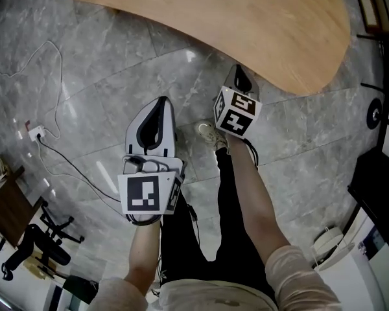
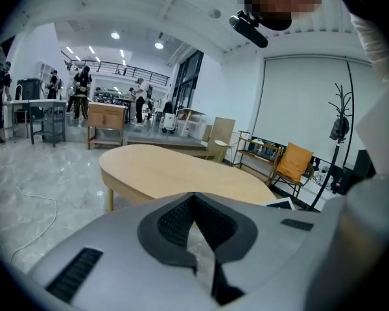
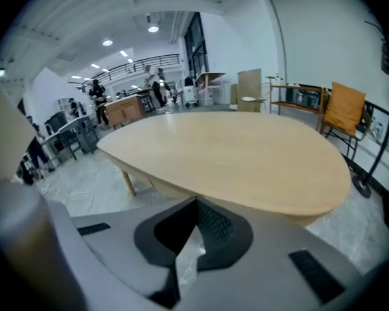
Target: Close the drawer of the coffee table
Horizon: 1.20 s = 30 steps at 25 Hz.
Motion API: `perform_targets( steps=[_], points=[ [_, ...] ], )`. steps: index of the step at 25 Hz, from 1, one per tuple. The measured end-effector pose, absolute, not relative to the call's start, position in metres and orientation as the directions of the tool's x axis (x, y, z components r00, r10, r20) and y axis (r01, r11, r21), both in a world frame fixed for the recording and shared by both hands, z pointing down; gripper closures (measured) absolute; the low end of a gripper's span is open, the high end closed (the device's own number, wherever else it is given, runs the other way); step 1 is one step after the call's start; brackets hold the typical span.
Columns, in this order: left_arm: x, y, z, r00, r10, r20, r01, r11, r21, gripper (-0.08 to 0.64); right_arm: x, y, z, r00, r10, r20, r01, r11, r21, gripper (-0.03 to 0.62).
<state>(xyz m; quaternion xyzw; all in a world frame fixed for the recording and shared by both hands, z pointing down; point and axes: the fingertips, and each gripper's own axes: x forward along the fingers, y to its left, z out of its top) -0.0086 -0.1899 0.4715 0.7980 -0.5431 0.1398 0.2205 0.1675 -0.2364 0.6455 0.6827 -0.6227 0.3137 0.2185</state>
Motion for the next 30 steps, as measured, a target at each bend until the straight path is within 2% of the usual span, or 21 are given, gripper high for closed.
perform_targets(
  steps=[5,8,11,17,23,30],
  points=[
    [-0.035,-0.203,0.378,0.326,-0.853,0.408,-0.945,-0.277,0.177,0.551,0.106,-0.254,0.495,-0.116,-0.797,0.593,-0.991,0.134,-0.013,0.586],
    [-0.044,-0.222,0.308,0.291,-0.897,0.333,-0.956,-0.258,0.139,0.551,0.077,-0.261,0.38,-0.22,-0.83,0.512,-0.951,0.299,0.075,0.586],
    [-0.059,-0.218,0.228,0.234,-0.936,0.264,-0.971,-0.21,0.118,0.551,0.044,-0.243,0.262,-0.357,-0.835,0.418,-0.898,0.43,0.092,0.586],
    [-0.073,-0.164,0.103,0.177,-0.973,0.148,-0.982,-0.163,0.097,0.551,0.002,-0.183,0.099,-0.519,-0.824,0.227,-0.841,0.54,0.038,0.586],
    [-0.091,-0.124,0.045,0.155,-0.984,0.084,-0.988,-0.157,-0.01,0.551,-0.021,-0.137,0.04,-0.591,-0.798,0.117,-0.802,0.598,0.023,0.586],
    [-0.122,-0.099,0.045,0.107,-0.989,0.101,-0.994,-0.109,-0.008,0.551,-0.047,-0.11,0.057,-0.636,-0.753,0.169,-0.766,0.643,-0.018,0.586]
  ],
)
